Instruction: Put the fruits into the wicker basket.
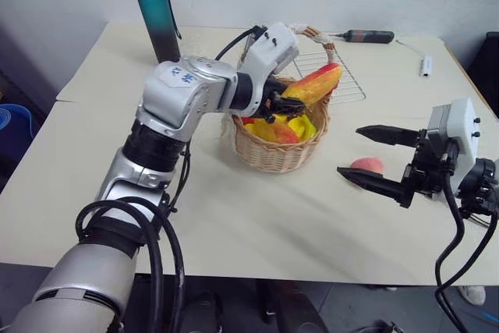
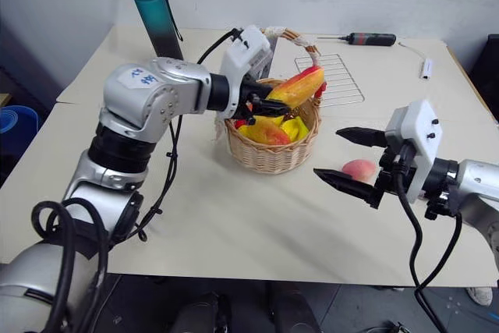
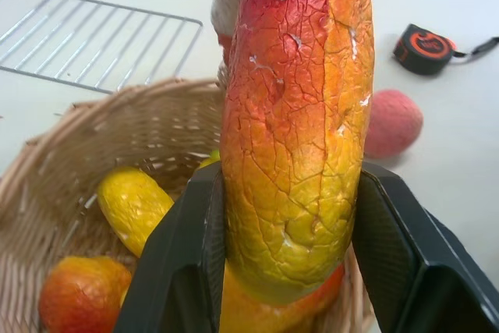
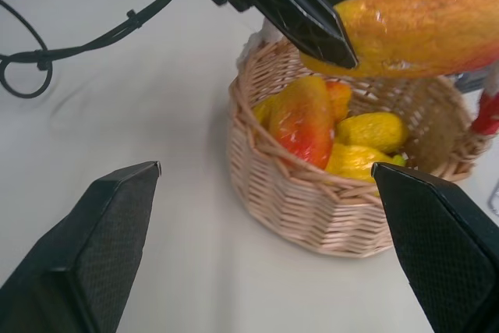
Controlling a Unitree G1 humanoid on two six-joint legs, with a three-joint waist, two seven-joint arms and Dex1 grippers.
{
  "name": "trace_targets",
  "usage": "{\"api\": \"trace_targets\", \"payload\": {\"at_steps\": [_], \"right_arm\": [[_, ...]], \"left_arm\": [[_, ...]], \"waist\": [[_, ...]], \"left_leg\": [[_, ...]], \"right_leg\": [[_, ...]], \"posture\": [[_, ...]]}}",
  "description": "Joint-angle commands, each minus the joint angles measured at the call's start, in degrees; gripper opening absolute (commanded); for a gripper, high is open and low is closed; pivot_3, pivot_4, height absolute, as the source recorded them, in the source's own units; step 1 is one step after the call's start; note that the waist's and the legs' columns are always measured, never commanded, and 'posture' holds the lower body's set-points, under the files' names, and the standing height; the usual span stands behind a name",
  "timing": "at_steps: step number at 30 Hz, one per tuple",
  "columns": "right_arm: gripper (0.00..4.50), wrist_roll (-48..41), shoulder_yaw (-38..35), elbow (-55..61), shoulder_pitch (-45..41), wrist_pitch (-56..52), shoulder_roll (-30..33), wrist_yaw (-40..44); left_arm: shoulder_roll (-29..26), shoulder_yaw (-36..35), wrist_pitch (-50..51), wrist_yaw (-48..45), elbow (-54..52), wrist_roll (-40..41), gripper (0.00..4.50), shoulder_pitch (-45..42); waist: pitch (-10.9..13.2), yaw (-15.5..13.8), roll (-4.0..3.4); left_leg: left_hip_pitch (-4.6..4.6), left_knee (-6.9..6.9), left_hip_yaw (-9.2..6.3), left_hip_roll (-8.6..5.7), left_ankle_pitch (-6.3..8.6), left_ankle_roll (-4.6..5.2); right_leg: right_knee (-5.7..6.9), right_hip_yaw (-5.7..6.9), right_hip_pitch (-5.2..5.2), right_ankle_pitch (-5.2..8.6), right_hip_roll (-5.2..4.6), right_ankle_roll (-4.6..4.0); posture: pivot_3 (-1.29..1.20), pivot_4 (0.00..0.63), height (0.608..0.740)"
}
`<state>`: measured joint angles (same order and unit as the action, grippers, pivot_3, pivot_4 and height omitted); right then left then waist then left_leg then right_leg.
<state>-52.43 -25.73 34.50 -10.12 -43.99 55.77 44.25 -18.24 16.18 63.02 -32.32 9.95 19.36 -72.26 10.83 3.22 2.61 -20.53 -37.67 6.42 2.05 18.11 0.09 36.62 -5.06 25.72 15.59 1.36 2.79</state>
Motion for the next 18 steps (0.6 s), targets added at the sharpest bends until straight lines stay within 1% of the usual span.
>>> {"api": "trace_targets", "payload": {"at_steps": [1,5,7,9,12,15,18], "right_arm": [[4.5,-0.7,-2.9,1.4,-0.2,0.2,0.4,-1.5],[4.5,2.3,-3.5,-1.3,-0.7,0.7,0.2,-5.1],[4.5,2.3,-5.1,-1.9,0.6,0.4,1.2,-3.6],[4.5,2.9,-6.7,-2.3,2.2,0.5,2.4,-1.4],[4.5,3.8,-8.5,-3.8,4.2,0.7,3.7,0.8],[4.5,4.2,-11.1,-4.5,7.2,0.3,4.1,3.2],[4.5,9.6,-11.3,-5.6,10.7,3.8,3.2,3.5]], "left_arm": [[0.2,0.8,-0.2,1.3,-1.1,-2.8,2.58,-0.3],[-2.1,2.0,0.8,-0.2,-6.0,-3.5,3.8,2.1],[-3.6,1.0,2.3,-1.4,-9.3,-2.3,4.38,3.7],[-5.2,-0.1,-0.3,-3.7,-13.9,-1.2,4.38,6.2],[-9.0,-1.2,-10.6,-7.1,-22.4,-1.9,4.38,12.3],[-12.9,-4.2,-13.9,-9.8,-25.7,-0.8,4.38,17.3],[-15.7,-10.3,-16.7,-12.1,-27.6,1.8,4.38,21.7]], "waist": [[0.0,0.0,0.0],[0.0,0.0,-0.01],[0.0,0.0,-0.01],[0.0,-0.1,-0.02],[0.0,0.0,-0.03],[0.0,-0.1,-0.03],[0.0,0.1,-0.03]], "left_leg": [[0.01,0.01,0.0,0.0,-0.01,-0.02],[0.04,0.01,0.01,0.0,-0.03,-0.06],[0.05,0.01,0.03,0.0,-0.05,-0.09],[0.05,0.01,0.02,0.0,-0.08,-0.14],[0.12,0.11,0.09,0.0,-0.24,-0.44],[0.19,0.14,0.07,0.01,-0.27,-0.5],[0.22,0.1,0.07,0.0,-0.27,-0.46]], "right_leg": [[0.02,0.0,0.0,0.0,0.0,0.0],[0.11,-0.01,0.0,0.0,-0.01,-0.01],[0.15,-0.03,0.01,0.01,-0.01,-0.01],[0.19,-0.02,0.03,0.02,-0.01,-0.03],[0.24,-0.06,0.02,0.05,-0.02,-0.06],[0.25,-0.05,-0.01,0.06,-0.01,-0.07],[0.29,-0.05,-0.05,0.05,-0.01,-0.08]], "posture": [[0.0,0.15,0.74],[0.0,0.15,0.74],[0.0,0.15,0.74],[0.0,0.15,0.74],[0.0,0.15,0.74],[0.0,0.15,0.74],[0.0,0.15,0.74]]}}
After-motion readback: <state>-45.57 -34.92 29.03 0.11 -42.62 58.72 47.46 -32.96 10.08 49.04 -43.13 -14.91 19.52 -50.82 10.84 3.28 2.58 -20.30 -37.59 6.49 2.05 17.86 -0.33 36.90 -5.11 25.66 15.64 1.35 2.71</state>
